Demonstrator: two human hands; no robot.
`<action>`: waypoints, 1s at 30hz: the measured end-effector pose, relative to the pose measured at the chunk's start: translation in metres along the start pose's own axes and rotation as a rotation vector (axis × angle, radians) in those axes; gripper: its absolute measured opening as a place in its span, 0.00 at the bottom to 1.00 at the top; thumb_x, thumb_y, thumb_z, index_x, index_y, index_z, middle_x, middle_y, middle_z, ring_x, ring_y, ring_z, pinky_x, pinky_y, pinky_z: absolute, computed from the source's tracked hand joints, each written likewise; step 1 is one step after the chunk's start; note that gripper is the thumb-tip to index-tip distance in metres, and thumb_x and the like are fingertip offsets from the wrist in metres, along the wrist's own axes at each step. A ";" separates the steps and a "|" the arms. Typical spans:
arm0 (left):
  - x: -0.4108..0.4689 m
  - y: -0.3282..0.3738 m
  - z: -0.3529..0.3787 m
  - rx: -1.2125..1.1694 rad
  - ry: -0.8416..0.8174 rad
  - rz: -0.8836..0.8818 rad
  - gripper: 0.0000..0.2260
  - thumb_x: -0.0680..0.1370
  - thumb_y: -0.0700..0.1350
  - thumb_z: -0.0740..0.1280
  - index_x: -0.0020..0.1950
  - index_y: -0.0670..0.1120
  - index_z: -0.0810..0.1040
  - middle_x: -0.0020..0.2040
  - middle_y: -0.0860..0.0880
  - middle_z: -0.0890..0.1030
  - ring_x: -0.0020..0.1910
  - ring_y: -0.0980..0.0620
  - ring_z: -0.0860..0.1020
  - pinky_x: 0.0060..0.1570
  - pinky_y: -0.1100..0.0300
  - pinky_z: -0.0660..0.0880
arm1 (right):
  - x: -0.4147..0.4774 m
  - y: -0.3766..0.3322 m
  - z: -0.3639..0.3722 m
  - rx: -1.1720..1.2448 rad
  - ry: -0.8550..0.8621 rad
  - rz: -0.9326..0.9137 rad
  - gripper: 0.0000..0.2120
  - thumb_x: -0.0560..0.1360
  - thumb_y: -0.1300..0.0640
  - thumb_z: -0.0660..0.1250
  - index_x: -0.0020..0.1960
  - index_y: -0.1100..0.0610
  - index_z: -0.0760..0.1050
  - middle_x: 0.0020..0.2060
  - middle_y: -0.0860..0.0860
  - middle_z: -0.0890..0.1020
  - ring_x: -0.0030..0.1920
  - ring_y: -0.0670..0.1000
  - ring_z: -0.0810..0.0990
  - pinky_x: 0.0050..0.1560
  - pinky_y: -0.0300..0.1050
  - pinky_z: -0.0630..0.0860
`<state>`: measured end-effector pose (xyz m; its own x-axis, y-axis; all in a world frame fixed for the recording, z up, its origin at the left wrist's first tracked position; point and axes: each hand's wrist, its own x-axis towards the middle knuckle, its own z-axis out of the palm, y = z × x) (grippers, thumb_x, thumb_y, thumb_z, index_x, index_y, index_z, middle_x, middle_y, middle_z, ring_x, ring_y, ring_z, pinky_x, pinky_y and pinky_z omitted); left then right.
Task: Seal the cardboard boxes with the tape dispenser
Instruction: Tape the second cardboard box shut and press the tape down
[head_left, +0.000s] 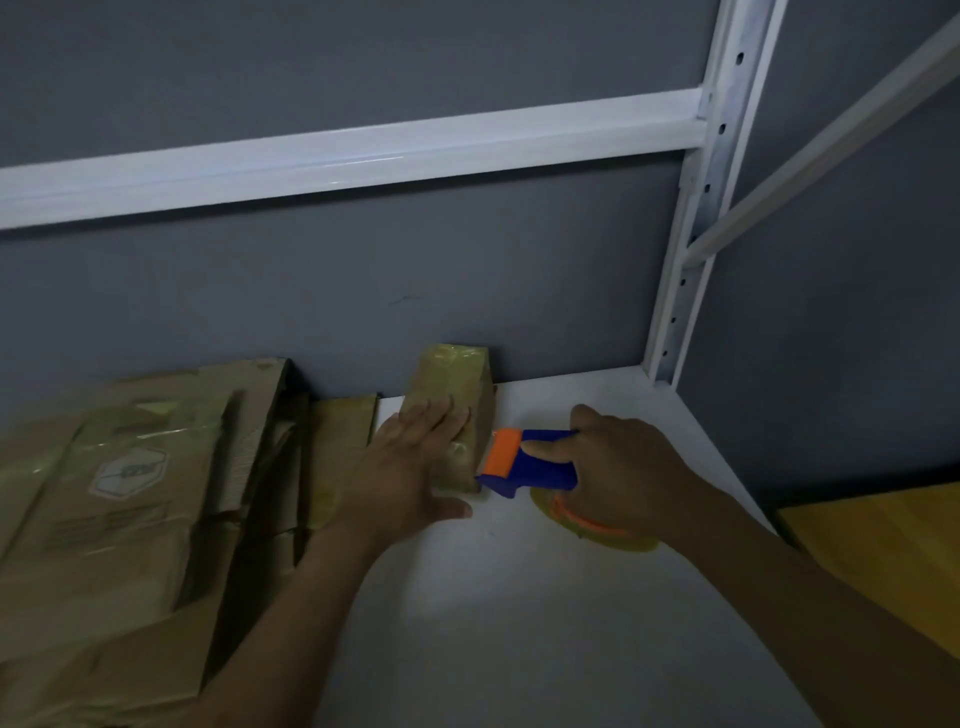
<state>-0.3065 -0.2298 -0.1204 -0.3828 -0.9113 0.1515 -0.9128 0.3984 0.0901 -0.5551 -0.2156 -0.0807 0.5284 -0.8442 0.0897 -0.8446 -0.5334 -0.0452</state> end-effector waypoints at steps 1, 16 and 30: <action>0.000 0.001 0.000 -0.004 -0.005 -0.006 0.48 0.71 0.65 0.69 0.79 0.54 0.43 0.79 0.54 0.43 0.78 0.54 0.42 0.70 0.61 0.36 | 0.003 -0.003 -0.001 0.008 -0.009 0.008 0.28 0.77 0.43 0.64 0.75 0.43 0.59 0.57 0.52 0.70 0.55 0.51 0.75 0.47 0.38 0.66; 0.006 0.015 -0.009 0.003 -0.060 -0.088 0.48 0.70 0.66 0.70 0.80 0.51 0.46 0.80 0.51 0.47 0.78 0.52 0.46 0.73 0.60 0.41 | 0.015 -0.017 0.005 0.260 -0.003 0.162 0.13 0.70 0.52 0.67 0.54 0.49 0.79 0.41 0.48 0.80 0.39 0.49 0.78 0.34 0.39 0.68; 0.000 0.004 -0.015 -0.091 0.204 -0.116 0.26 0.79 0.64 0.57 0.66 0.48 0.78 0.63 0.50 0.79 0.63 0.47 0.75 0.62 0.58 0.65 | -0.026 0.044 0.014 1.284 -0.046 0.535 0.20 0.68 0.63 0.75 0.59 0.56 0.79 0.39 0.49 0.85 0.35 0.44 0.83 0.33 0.35 0.75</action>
<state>-0.3082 -0.2270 -0.1053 -0.2310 -0.9154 0.3297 -0.9290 0.3082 0.2050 -0.6044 -0.2177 -0.0994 0.1931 -0.9461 -0.2599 -0.2868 0.1989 -0.9371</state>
